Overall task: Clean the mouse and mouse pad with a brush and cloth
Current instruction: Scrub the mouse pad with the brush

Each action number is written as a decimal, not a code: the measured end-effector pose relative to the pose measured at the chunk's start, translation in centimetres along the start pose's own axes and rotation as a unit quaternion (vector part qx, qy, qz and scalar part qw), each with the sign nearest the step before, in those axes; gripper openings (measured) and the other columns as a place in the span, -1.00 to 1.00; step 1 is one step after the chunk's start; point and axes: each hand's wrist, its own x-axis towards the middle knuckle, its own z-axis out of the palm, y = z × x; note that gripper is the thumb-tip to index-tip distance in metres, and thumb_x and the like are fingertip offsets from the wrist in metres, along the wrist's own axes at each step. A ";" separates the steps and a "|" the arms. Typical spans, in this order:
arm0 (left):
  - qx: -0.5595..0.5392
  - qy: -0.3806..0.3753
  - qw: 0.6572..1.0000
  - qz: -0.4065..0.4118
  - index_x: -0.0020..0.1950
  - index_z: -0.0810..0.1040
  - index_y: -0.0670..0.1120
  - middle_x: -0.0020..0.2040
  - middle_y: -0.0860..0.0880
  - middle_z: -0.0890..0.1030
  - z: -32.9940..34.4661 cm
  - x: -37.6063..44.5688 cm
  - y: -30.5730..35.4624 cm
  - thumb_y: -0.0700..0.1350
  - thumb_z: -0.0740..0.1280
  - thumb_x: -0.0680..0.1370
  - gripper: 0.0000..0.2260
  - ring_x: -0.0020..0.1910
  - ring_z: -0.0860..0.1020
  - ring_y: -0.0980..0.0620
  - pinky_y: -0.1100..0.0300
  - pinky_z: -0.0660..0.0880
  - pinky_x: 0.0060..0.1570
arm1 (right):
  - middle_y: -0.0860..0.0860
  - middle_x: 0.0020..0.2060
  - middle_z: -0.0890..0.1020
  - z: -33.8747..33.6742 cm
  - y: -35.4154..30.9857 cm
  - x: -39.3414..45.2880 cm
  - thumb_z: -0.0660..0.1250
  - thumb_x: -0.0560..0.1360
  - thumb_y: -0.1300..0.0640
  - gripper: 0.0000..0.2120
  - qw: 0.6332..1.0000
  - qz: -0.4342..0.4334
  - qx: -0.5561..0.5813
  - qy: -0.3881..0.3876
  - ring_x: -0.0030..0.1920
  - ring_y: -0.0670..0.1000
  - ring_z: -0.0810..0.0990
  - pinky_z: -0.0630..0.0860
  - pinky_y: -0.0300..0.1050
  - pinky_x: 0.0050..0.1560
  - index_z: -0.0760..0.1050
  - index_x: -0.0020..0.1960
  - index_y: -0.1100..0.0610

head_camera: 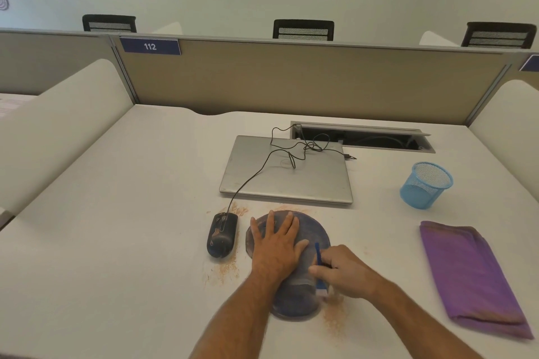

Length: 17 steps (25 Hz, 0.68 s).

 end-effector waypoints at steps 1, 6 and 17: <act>-0.003 -0.001 1.000 0.000 0.64 -0.05 0.12 0.65 0.14 -0.05 -0.1 0.0 0.0 0.31 -0.14 0.65 -0.42 0.61 -0.23 -0.17 -0.24 -0.73 0.13 | -0.06 -0.42 0.57 -0.3 0.2 -0.1 0.35 0.47 0.02 -0.75 1.000 -0.005 0.005 0.031 -0.40 -0.12 0.49 0.45 -0.15 -0.29 0.52 -0.38 0.00; -0.008 -0.006 1.000 0.000 0.64 -0.07 0.12 0.65 0.13 -0.06 -0.3 -0.1 0.0 0.31 -0.15 0.65 -0.41 0.60 -0.23 -0.18 -0.26 -0.70 0.16 | -0.17 -0.30 0.69 0.5 1.1 -2.6 0.43 0.43 -0.04 -0.92 0.997 -0.026 0.069 -0.001 -0.24 -0.19 0.63 0.46 -0.36 -0.23 0.68 -0.21 -0.09; -0.010 -0.011 1.000 -0.005 0.64 -0.09 0.12 0.65 0.12 -0.07 -0.3 -0.1 0.0 0.33 -0.17 0.65 -0.40 0.60 -0.24 -0.17 -0.28 -0.64 0.22 | -0.13 -0.16 0.72 1.5 2.0 -5.0 0.45 0.45 -0.04 -0.91 0.993 -0.087 0.075 -0.041 -0.09 -0.07 0.66 0.57 -0.21 -0.03 0.71 -0.07 -0.11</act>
